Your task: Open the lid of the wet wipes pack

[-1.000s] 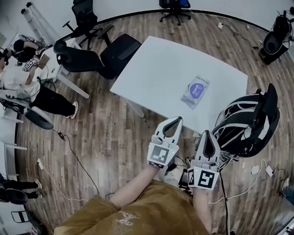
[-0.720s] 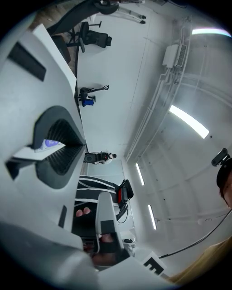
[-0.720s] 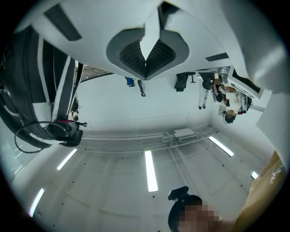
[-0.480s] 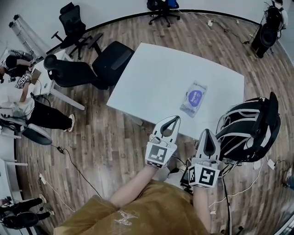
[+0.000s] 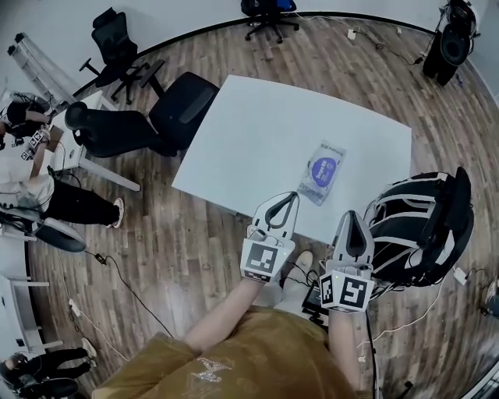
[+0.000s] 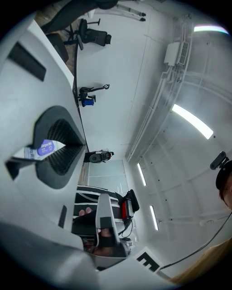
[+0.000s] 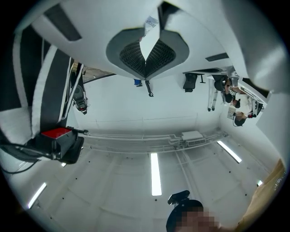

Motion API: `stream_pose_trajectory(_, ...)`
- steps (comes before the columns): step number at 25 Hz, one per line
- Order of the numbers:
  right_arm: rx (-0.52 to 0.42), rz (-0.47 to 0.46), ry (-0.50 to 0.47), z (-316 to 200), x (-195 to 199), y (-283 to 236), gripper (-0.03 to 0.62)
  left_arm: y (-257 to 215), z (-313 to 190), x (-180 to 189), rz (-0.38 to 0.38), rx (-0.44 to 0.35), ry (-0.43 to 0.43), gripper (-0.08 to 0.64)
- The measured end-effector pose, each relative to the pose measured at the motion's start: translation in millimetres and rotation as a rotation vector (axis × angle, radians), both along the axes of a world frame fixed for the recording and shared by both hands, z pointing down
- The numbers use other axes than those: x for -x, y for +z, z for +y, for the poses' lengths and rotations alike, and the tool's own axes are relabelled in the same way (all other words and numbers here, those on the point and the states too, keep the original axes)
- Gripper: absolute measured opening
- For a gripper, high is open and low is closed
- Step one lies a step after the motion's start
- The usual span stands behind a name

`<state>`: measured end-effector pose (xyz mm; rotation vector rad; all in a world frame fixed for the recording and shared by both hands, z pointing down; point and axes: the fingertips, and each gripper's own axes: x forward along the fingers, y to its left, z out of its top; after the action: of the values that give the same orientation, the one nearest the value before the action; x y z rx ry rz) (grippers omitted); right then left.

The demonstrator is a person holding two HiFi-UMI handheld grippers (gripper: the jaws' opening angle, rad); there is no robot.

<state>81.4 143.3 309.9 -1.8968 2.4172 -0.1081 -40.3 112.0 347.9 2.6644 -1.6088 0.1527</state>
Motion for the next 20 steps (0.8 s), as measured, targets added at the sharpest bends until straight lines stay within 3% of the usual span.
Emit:
stream_pose_trajectory(12,0.085,-0.121,-0.091,-56,-22,18,0.008,-1,-52,-28,-0.049,0.004,-0.041,0.006)
stream_pose_trajectory(20,0.144,-0.127,-0.112,-81,-26,38,0.008,7,-76,-43,-0.075,0.010,-0.035,0.006)
